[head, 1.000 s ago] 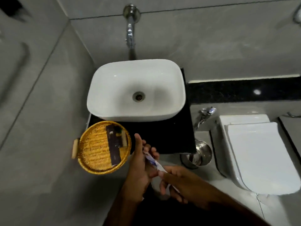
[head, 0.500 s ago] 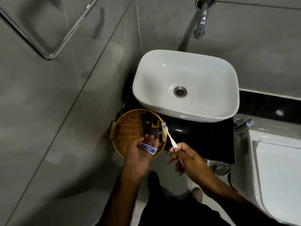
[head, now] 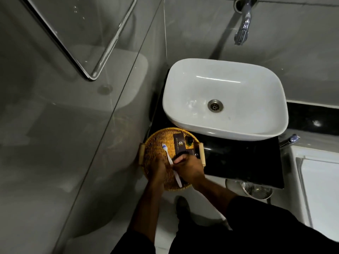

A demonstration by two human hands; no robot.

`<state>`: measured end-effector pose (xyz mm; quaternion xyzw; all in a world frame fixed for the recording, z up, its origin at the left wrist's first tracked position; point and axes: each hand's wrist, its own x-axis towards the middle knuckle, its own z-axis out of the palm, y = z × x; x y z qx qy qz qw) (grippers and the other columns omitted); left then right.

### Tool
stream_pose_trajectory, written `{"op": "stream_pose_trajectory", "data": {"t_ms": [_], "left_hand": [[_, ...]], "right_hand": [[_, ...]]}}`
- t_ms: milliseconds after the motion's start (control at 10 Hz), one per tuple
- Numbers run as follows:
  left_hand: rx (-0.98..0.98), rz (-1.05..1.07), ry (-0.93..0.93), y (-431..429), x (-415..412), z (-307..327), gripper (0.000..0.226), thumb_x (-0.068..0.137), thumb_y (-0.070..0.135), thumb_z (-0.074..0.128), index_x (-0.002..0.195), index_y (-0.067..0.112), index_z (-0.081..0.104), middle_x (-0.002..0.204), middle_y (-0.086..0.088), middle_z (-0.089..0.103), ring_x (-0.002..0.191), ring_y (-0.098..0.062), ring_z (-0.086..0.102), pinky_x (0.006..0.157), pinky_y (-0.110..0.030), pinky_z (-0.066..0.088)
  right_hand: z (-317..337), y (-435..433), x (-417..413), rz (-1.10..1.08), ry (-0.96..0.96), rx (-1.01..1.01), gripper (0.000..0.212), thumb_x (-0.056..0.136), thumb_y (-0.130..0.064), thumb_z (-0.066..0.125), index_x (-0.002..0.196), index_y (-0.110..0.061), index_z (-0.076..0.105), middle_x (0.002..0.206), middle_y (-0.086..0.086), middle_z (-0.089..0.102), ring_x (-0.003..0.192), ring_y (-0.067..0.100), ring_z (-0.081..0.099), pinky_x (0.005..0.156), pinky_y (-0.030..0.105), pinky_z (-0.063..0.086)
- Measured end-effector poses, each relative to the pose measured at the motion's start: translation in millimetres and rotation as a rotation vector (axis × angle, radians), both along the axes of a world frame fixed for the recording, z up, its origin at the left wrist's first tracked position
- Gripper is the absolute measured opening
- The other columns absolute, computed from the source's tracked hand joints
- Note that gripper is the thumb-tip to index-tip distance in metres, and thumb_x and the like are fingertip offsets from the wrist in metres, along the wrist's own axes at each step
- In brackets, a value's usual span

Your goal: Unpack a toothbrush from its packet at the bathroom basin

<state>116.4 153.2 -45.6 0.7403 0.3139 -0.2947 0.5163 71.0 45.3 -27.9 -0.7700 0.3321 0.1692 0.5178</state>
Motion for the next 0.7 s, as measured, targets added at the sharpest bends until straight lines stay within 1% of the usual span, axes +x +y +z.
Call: {"op": "stream_pose_trajectory", "data": {"t_ms": [100, 200, 300, 400, 500, 600, 700], "left_hand": [[0.067, 0.025, -0.044, -1, 2, -2, 0.048, 0.102, 0.037, 0.038, 0.139, 0.010, 0.052, 0.145, -0.015, 0.050, 0.131, -0.034, 0.048, 0.110, -0.046, 0.039], [0.162, -0.119, -0.208, 2, 2, -2, 0.039, 0.104, 0.024, 0.036, 0.139, 0.016, 0.053, 0.147, -0.012, 0.048, 0.133, -0.032, 0.046, 0.108, -0.045, 0.040], [0.204, -0.135, -0.348, 5, -3, -4, 0.031, 0.098, 0.020, 0.052, 0.127, 0.014, 0.062, 0.128, -0.009, 0.064, 0.116, -0.027, 0.060, 0.098, -0.041, 0.050], [0.225, -0.096, -0.427, 5, -4, -2, 0.022, 0.091, 0.017, 0.064, 0.111, 0.012, 0.068, 0.111, -0.006, 0.073, 0.101, -0.023, 0.067, 0.082, -0.029, 0.049], [0.297, -0.121, -0.468, 4, -4, -2, 0.020, 0.092, 0.019, 0.063, 0.107, 0.009, 0.072, 0.108, -0.007, 0.074, 0.099, -0.023, 0.067, 0.081, -0.027, 0.046], [0.364, -0.144, -0.487, -1, -9, 2, 0.021, 0.092, 0.019, 0.062, 0.106, 0.009, 0.073, 0.106, -0.008, 0.074, 0.099, -0.025, 0.067, 0.080, -0.029, 0.046], [0.481, -0.140, -0.464, -7, -9, 0, 0.027, 0.093, 0.019, 0.059, 0.116, 0.010, 0.068, 0.119, -0.010, 0.069, 0.112, -0.029, 0.062, 0.090, -0.036, 0.046]], "right_hand": [[-9, 8, 8, -0.005, 0.035, -0.077, 0.007, 0.092, -0.021, 0.076, 0.097, -0.017, 0.074, 0.108, 0.005, 0.076, 0.105, 0.020, 0.071, 0.093, 0.035, 0.060], [-10, 19, 15, 0.057, 0.065, -0.176, 0.011, 0.098, -0.025, 0.069, 0.103, -0.016, 0.073, 0.108, 0.007, 0.076, 0.099, 0.020, 0.074, 0.088, 0.034, 0.063], [-10, 28, 19, 0.138, 0.095, -0.282, 0.024, 0.101, -0.030, 0.064, 0.114, -0.012, 0.071, 0.110, 0.009, 0.076, 0.098, 0.023, 0.075, 0.086, 0.036, 0.064], [-10, 30, 19, 0.140, 0.091, -0.333, 0.028, 0.101, -0.031, 0.063, 0.118, -0.009, 0.070, 0.113, 0.009, 0.076, 0.100, 0.023, 0.075, 0.086, 0.033, 0.063], [-9, 28, 18, 0.132, 0.052, -0.370, 0.027, 0.102, -0.031, 0.062, 0.118, -0.011, 0.071, 0.113, 0.008, 0.075, 0.100, 0.022, 0.074, 0.081, 0.028, 0.060], [-8, 28, 15, 0.151, -0.007, -0.371, 0.022, 0.103, -0.031, 0.061, 0.108, -0.013, 0.072, 0.107, 0.007, 0.076, 0.095, 0.021, 0.074, 0.075, 0.025, 0.054], [-9, 29, 11, 0.127, -0.085, -0.301, 0.020, 0.102, -0.030, 0.061, 0.102, -0.014, 0.073, 0.102, 0.006, 0.076, 0.094, 0.021, 0.074, 0.082, 0.030, 0.059]]}}
